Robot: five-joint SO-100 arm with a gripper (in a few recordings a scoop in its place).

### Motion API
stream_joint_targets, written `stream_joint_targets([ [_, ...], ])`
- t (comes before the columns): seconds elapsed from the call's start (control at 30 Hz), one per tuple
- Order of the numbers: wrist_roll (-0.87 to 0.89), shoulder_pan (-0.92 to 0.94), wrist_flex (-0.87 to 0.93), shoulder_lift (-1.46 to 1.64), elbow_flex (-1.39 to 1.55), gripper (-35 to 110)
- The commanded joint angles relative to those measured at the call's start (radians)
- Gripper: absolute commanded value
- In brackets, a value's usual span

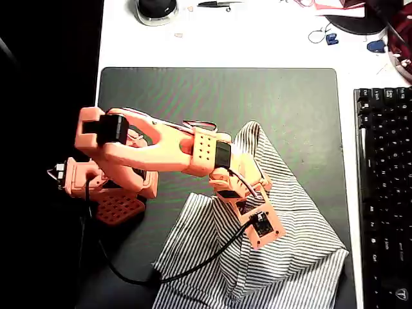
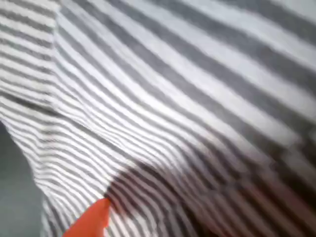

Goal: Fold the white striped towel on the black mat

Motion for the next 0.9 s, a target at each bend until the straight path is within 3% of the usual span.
stream_joint_targets([
  [0.0,0.028,0.029,-0.041,-0.044,-0.089,10],
  [0.17,0.060,0.063,0.025,-0.067,-0.187,0],
  [0.87,-0.034,0.305,-0.032,-0.233,-0.738,0],
])
